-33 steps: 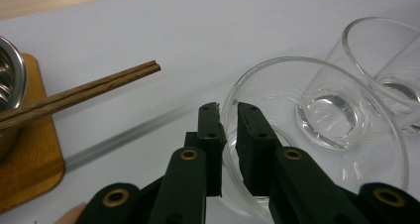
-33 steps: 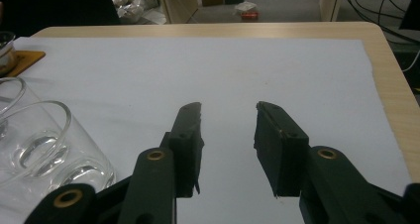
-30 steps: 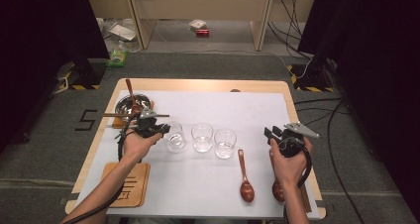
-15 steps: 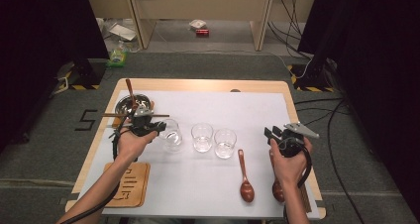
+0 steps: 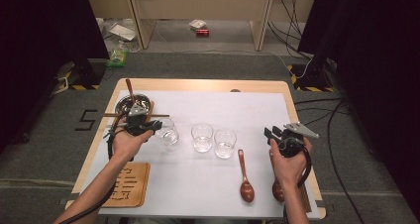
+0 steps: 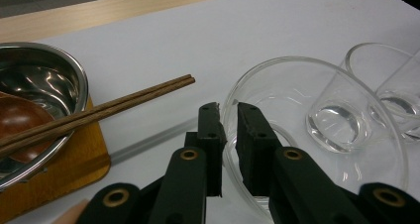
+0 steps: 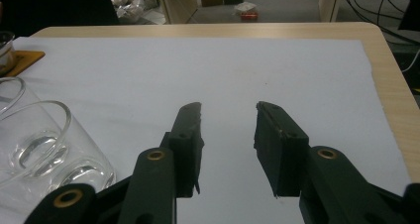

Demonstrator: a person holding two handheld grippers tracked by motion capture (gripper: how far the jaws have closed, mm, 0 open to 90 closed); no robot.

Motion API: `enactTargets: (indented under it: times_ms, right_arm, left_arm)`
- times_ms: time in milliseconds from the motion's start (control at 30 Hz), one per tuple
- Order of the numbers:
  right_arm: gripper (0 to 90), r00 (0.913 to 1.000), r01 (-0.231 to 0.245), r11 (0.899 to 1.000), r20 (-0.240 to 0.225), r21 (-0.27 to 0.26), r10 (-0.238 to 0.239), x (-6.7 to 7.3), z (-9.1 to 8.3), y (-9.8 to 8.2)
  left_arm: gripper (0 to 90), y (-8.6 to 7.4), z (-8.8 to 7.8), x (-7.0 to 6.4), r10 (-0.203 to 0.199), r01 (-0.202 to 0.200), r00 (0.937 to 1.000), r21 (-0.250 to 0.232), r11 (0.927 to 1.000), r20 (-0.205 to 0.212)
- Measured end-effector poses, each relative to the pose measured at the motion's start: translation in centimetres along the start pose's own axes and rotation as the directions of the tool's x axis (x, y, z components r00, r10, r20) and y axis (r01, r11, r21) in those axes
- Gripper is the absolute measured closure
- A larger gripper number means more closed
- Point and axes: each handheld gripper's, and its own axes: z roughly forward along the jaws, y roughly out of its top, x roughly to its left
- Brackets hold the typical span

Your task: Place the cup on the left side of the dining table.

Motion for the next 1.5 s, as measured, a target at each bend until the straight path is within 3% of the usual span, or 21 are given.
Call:
enactTargets:
  times_ms: [1500]
  right_arm:
    - [62.8,1.0,0.002,1.0,-0.003,0.007,-0.002,0.4,0.2,-0.1]
  left_arm:
    - [80.3,0.0,-2.5,3.1,-0.03,0.029,0.9977,-0.023,0.9993,-0.061]
